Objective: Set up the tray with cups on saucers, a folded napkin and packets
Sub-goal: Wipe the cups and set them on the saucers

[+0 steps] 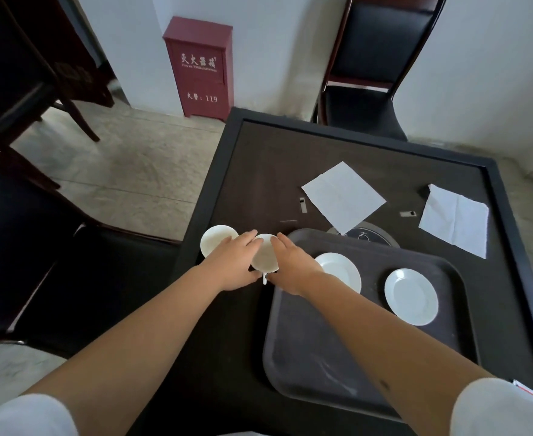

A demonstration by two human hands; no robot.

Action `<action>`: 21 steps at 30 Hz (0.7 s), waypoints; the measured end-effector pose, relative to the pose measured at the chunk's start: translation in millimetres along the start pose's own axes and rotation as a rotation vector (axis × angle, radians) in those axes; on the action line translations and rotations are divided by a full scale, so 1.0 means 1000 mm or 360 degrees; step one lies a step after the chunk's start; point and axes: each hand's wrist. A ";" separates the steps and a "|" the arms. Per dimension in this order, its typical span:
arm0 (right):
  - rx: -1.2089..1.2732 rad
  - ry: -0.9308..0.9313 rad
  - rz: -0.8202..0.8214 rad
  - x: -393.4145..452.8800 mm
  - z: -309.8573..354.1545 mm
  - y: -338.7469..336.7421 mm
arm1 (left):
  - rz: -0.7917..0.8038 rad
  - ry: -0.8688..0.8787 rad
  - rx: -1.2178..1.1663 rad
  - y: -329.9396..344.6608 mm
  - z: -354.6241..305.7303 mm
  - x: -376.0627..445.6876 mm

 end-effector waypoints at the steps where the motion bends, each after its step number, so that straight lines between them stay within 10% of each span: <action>1: 0.0030 -0.0011 -0.0002 0.002 -0.001 0.002 | 0.0027 0.0007 -0.0003 0.003 0.001 0.002; 21: 0.0460 0.0115 -0.0179 -0.004 -0.011 0.001 | -0.0176 0.0007 -0.0141 0.002 -0.012 -0.005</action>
Point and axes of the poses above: each hand's wrist, its own x-axis towards the middle knuckle, its own y-axis out of the palm, z = x × y, and after that the axes turned 14 degrees about -z, right-handed
